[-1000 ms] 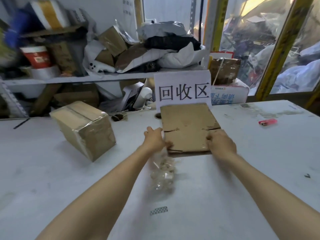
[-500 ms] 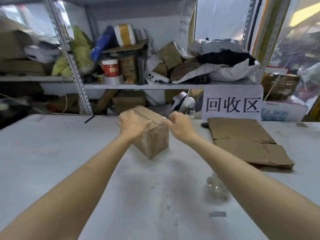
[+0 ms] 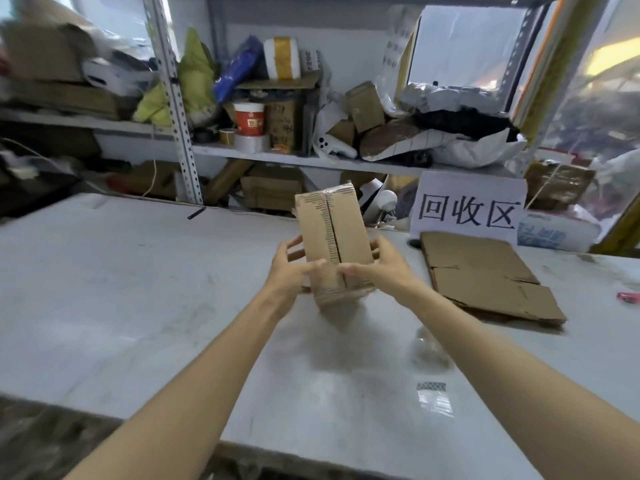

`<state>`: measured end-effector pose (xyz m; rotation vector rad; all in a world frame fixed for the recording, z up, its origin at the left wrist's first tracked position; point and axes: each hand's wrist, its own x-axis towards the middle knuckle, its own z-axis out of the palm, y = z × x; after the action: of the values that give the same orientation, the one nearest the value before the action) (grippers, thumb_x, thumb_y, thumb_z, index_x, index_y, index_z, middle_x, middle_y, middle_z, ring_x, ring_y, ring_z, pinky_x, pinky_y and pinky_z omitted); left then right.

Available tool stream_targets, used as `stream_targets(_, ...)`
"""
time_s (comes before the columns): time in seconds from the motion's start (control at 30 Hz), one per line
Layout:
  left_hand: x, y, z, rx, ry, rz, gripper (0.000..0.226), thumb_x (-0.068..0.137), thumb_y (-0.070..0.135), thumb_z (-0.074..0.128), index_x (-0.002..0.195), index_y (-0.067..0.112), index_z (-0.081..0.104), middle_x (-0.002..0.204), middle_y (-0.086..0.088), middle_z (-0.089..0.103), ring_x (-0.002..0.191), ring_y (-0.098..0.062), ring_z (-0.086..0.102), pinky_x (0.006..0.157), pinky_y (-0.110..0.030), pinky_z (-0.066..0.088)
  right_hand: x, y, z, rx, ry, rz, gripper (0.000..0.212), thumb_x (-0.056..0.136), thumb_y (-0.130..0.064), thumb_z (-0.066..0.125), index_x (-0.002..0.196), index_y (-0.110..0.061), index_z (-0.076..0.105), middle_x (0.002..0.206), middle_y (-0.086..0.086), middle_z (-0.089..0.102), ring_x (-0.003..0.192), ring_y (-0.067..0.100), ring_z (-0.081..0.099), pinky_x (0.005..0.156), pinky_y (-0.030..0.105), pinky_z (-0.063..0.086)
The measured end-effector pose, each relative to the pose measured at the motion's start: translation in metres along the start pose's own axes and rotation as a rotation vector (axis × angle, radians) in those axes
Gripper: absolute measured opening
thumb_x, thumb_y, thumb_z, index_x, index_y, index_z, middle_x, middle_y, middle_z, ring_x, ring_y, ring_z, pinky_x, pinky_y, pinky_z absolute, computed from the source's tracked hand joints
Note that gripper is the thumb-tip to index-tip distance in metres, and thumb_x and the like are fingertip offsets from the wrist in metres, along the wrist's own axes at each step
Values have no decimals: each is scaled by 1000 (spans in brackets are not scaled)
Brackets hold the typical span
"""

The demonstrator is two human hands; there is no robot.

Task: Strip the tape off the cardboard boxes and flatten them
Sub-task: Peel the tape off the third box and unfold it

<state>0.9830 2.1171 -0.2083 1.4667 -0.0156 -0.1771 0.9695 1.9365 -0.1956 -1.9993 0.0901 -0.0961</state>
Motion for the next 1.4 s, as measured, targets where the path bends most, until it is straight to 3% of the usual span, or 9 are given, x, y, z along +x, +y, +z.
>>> stream_targets(0.1, -40, -3, 6, 12, -35, 4, 62, 81, 29, 78, 130, 28, 41, 138, -6, 52, 112, -21, 57, 72, -39, 54, -55, 7, -8, 20, 115, -47, 51, 69, -29, 84, 106, -15, 52, 98, -7, 60, 90, 8, 60, 66, 22, 49)
stream_targets(0.2, -69, -2, 3, 96, -29, -13, 110, 59, 53, 86, 146, 28, 25, 150, -8, 35, 126, -25, 44, 94, -46, 43, -107, 19, -12, 121, 151, -102, 46, 71, -20, 81, 109, -17, 56, 103, -5, 66, 92, 12, 65, 70, 22, 51)
stream_targets(0.4, -112, 6, -4, 172, -171, 85, 132, 54, 41, 83, 154, 34, -2, 153, -5, 31, 118, -17, 48, 90, -36, 46, -168, 27, -4, 217, 101, -162, 56, 59, 7, 82, 105, -12, 56, 102, -4, 67, 89, 7, 67, 70, 20, 54)
stream_targets(0.5, -130, -4, -14, 393, -117, 219, 142, 37, 47, 90, 151, 39, 7, 147, 1, 27, 134, -20, 36, 105, -43, 46, -179, 22, -3, 226, 98, -167, 58, 70, -11, 82, 118, -18, 52, 113, -4, 63, 107, 10, 60, 90, 24, 49)
stream_targets(0.63, -145, -20, -22, 642, -38, 390, 141, 32, 59, 86, 145, 52, 1, 128, 17, 21, 125, -11, 25, 102, -36, 38, -183, -2, -9, 364, 120, -166, 80, 67, -47, 80, 135, -26, 44, 117, -8, 61, 98, 3, 65, 72, 17, 51)
stream_targets(0.83, -144, -8, -24, 705, -90, 603, 146, 40, 58, 88, 149, 45, -8, 142, 12, 18, 135, -12, 22, 114, -44, 32, -185, -7, -6, 290, 90, -219, 69, 66, -33, 80, 129, -28, 53, 122, -4, 59, 103, 12, 65, 80, 26, 56)
stream_targets(1.0, -144, 2, -24, 867, -11, 642, 146, 37, 67, 80, 152, 36, -5, 138, 2, 25, 126, -20, 29, 105, -52, 38, -189, -13, 4, -200, 136, -534, 48, 88, -21, 66, 134, -25, 55, 142, -5, 45, 124, 4, 44, 104, 25, 39)
stream_targets(1.13, -141, 7, -24, 867, -26, 592, 145, 37, 69, 77, 152, 39, -6, 132, 13, 20, 121, -14, 26, 103, -38, 33, -190, -20, 11, -279, 173, -668, 36, 84, -13, 71, 120, -16, 67, 127, -3, 61, 119, 17, 55, 98, 33, 47)
stream_targets(1.4, -138, 7, -18, 931, -29, 583, 147, 34, 70, 75, 151, 41, -10, 134, 9, 20, 120, -20, 27, 103, -52, 40, -199, -26, 5, -293, 272, -739, 8, 74, -11, 80, 80, -8, 74, 82, 0, 67, 77, 17, 62, 70, 29, 52)
